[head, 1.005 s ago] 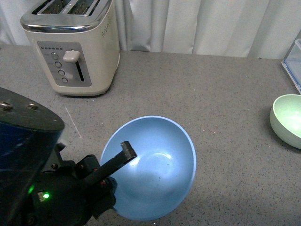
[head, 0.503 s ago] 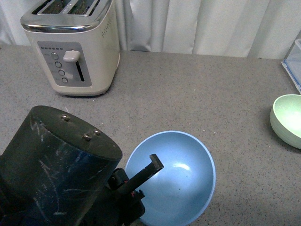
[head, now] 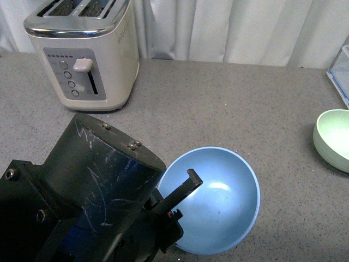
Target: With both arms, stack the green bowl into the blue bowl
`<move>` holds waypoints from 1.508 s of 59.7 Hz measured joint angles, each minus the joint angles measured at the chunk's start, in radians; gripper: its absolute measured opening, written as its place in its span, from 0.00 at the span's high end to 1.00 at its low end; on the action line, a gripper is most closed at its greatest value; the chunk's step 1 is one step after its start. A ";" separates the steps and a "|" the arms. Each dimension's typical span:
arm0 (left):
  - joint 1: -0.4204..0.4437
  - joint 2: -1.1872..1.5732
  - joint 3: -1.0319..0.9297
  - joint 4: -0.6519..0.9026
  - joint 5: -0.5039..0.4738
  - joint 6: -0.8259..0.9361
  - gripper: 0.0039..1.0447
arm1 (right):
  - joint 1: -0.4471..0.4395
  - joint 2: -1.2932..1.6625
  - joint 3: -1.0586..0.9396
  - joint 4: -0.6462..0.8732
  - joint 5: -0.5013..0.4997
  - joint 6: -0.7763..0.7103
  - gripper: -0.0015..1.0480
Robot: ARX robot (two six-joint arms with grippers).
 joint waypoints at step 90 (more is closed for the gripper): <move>0.703 -0.888 -0.478 0.443 -0.002 1.162 0.61 | 0.000 0.000 0.000 0.000 0.000 0.000 0.09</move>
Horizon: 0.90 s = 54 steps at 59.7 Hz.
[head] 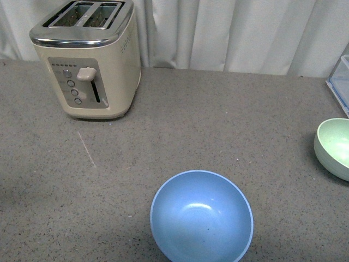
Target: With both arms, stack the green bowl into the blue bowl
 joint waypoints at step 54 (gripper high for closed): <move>0.000 -1.056 -0.063 -0.946 0.000 0.071 0.86 | 0.000 0.000 0.000 0.000 0.001 0.000 0.09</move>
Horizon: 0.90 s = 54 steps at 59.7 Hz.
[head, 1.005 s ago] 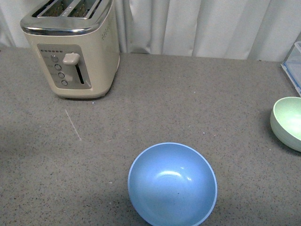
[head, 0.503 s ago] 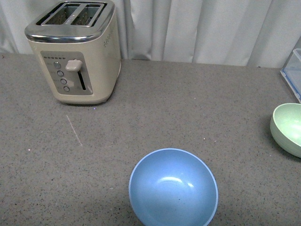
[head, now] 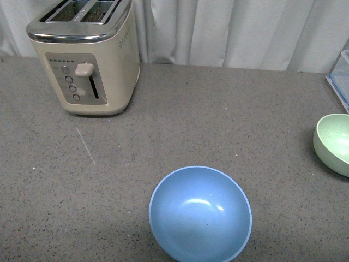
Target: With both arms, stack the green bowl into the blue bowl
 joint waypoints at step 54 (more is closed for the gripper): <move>0.000 -0.003 0.000 0.000 0.000 0.003 0.06 | -0.364 1.548 0.533 0.092 -0.054 0.381 0.09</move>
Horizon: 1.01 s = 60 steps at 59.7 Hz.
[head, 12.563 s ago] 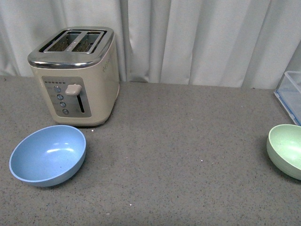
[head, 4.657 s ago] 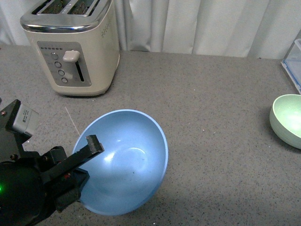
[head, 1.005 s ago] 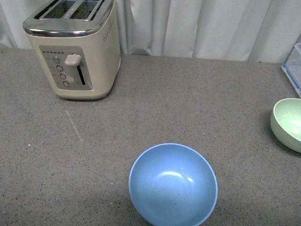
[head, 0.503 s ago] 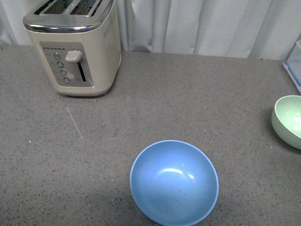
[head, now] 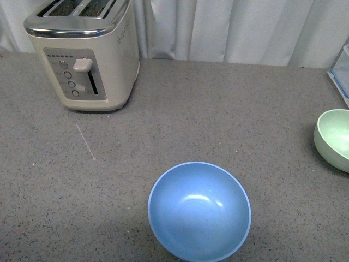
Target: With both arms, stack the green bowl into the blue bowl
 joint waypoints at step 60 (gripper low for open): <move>0.000 0.000 0.000 0.000 0.000 0.000 0.06 | 0.090 0.276 0.136 0.049 -0.129 0.006 0.09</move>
